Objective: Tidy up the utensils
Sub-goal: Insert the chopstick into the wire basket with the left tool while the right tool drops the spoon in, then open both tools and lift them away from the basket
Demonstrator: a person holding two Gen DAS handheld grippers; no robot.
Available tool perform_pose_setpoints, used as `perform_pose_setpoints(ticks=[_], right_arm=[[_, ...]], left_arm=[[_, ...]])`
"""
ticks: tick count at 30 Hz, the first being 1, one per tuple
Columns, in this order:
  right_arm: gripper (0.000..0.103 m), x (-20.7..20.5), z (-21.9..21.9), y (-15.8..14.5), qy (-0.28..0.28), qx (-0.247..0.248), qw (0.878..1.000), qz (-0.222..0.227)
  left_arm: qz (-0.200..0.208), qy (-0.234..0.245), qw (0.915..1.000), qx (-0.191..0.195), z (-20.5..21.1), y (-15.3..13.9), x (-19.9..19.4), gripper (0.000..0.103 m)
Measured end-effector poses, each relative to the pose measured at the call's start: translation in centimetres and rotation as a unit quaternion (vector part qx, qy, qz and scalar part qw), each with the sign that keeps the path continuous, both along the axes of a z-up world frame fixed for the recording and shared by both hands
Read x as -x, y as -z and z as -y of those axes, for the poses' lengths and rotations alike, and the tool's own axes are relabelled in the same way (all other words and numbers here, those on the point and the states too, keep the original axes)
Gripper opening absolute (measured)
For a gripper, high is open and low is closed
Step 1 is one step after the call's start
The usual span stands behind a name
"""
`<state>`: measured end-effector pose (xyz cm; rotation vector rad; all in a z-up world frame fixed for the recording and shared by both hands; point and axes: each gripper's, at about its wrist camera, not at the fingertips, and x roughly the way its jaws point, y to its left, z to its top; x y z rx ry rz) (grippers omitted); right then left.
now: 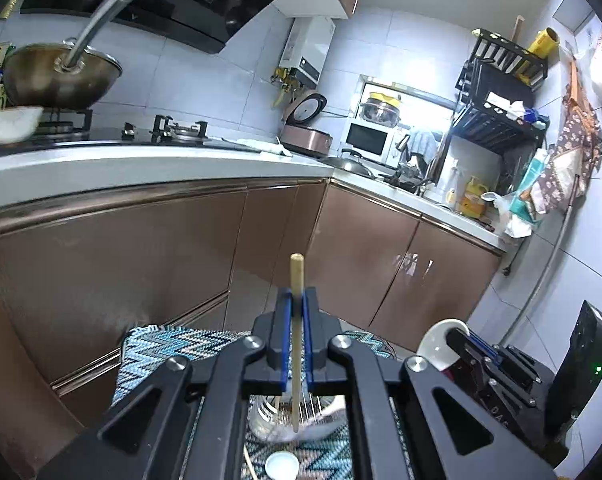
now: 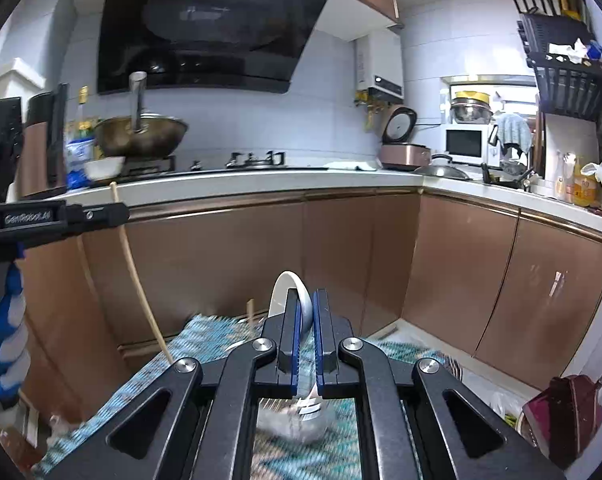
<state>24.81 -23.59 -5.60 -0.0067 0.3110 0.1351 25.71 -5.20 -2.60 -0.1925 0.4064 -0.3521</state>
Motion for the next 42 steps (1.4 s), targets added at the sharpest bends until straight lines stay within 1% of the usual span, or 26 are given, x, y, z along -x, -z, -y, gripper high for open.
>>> perform_pose_setpoints(ticks=[5, 8, 15, 18, 21, 22, 23, 24, 26, 29, 32, 36, 37, 38, 39, 40, 41, 42], right_arm=[[0.006, -4.2, -0.3, 2.6, 0.019, 0.021, 1.000, -0.001], [0.006, -5.7, -0.6, 4.3, 0.022, 0.026, 0.999, -0.009], [0.007, -7.5, -0.7, 7.6, 0.027, 0.029, 0.999, -0.017], [0.010, -7.8, -0.6, 8.7, 0.022, 0.023, 0.999, -0.024], [0.015, -7.4, -0.7, 9.3, 0.017, 0.017, 0.999, -0.023], [0.023, -7.3, -0.7, 9.3, 0.016, 0.015, 1.000, -0.022], [0.032, -7.1, -0.8, 9.2, 0.017, 0.015, 1.000, -0.018], [0.035, -6.9, -0.8, 9.0, 0.018, 0.015, 1.000, -0.015], [0.036, -6.2, -0.8, 8.3, 0.018, 0.013, 1.000, -0.007], [0.044, -4.9, -0.7, 7.1, 0.022, 0.015, 1.000, 0.005], [0.050, -3.2, -0.3, 5.5, 0.030, 0.009, 0.999, 0.020], [0.057, -0.9, 0.5, 3.3, 0.041, -0.008, 0.998, 0.036], [0.059, -0.3, 0.6, 2.9, 0.043, -0.012, 0.998, 0.039], [0.062, 0.6, 0.8, 2.3, 0.047, -0.017, 0.998, 0.044], [0.065, 1.3, 0.8, 1.8, 0.049, -0.019, 0.997, 0.048], [0.070, 1.8, 0.9, 1.4, 0.051, -0.020, 0.997, 0.051], [0.075, 2.5, 0.8, 1.0, 0.053, -0.020, 0.997, 0.053], [0.078, 3.2, 0.8, 0.5, 0.054, -0.019, 0.997, 0.055]], left_arm=[[-0.006, -0.004, 0.9999, -0.010, 1.9, 2.4, -3.5, 0.005], [-0.009, -0.006, 0.9998, -0.017, 2.9, 4.3, -5.0, 0.005], [-0.005, -0.018, 0.9990, -0.041, 4.3, 8.4, -6.7, 0.005], [-0.017, -0.013, 0.9990, -0.039, 4.3, 9.6, -7.0, 0.006], [-0.022, -0.013, 0.9989, -0.039, 4.2, 10.0, -6.8, 0.007], [-0.023, -0.015, 0.9989, -0.039, 4.1, 9.9, -6.6, 0.008], [-0.023, -0.014, 0.9990, -0.036, 3.9, 9.7, -6.4, 0.011], [-0.021, -0.013, 0.9991, -0.034, 3.7, 9.5, -6.2, 0.015], [-0.013, -0.021, 0.9992, -0.032, 3.2, 8.7, -5.4, 0.037], [0.006, -0.032, 0.9990, -0.030, 2.4, 7.1, -3.8, 0.042], [0.016, -0.040, 0.9985, -0.033, 1.6, 5.7, -2.3, 0.047], [0.031, -0.059, 0.9970, -0.039, 0.5, 3.9, 0.4, 0.049], [0.034, -0.062, 0.9967, -0.040, 0.3, 3.6, 0.9, 0.052], [0.039, -0.066, 0.9963, -0.039, 0.0, 3.3, 1.7, 0.057], [0.043, -0.069, 0.9961, -0.034, -0.5, 3.1, 2.6, 0.059], [0.045, -0.071, 0.9960, -0.031, -0.9, 3.0, 3.1, 0.062], [0.047, -0.072, 0.9959, -0.028, -1.3, 2.8, 3.9, 0.063], [0.048, -0.073, 0.9958, -0.028, -1.6, 2.7, 4.5, 0.063]])
